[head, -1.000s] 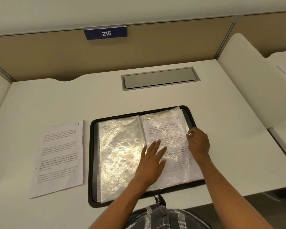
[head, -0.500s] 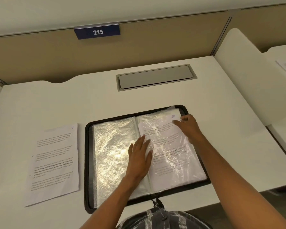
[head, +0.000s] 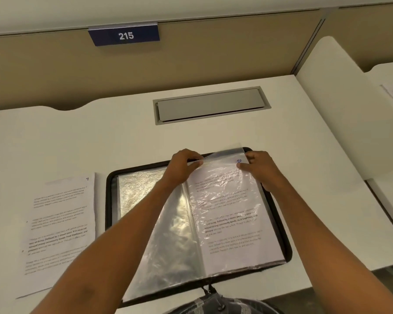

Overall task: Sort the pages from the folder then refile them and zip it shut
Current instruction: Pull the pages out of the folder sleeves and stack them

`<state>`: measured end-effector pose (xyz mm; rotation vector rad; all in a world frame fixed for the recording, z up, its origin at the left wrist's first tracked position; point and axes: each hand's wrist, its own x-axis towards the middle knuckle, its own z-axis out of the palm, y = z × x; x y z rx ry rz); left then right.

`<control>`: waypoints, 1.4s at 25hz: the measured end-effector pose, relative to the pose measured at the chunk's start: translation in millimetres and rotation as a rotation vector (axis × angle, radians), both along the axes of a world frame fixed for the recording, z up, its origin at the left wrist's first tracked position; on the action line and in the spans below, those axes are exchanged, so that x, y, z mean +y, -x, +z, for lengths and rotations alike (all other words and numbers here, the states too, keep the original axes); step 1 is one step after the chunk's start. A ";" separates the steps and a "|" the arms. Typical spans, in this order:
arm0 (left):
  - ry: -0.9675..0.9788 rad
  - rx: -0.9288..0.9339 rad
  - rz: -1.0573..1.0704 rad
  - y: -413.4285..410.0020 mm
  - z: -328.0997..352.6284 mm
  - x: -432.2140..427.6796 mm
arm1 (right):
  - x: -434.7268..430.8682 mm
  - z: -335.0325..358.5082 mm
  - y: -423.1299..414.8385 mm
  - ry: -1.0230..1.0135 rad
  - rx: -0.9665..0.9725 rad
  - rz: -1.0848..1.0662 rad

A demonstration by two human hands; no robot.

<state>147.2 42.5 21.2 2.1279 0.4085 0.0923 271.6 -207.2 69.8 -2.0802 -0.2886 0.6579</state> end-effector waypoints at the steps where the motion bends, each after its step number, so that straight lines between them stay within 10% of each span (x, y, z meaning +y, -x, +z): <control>1: 0.058 0.006 0.002 -2.7 0.3 2.9 | -1.1 -1.6 -2.2 0.000 0.002 0.005; 7: 0.037 -0.003 -0.048 -7.7 -5.0 5.2 | 5.6 -7.5 -11.3 0.068 0.019 0.021; 13: -0.232 -0.130 -0.036 0.0 -11.4 -8.3 | 58.4 4.6 -16.9 0.105 -0.465 0.179; 20: -0.294 -0.213 0.001 15.2 -23.6 -19.1 | 124.3 17.5 -17.4 0.462 -0.297 0.836; 27: -0.254 -0.197 0.151 29.7 -18.2 -34.7 | 136.4 -4.4 -14.8 0.719 -0.325 0.998; 35: -0.582 0.095 -0.403 86.0 -47.7 -143.5 | 137.6 -4.0 -31.8 0.617 -0.470 0.933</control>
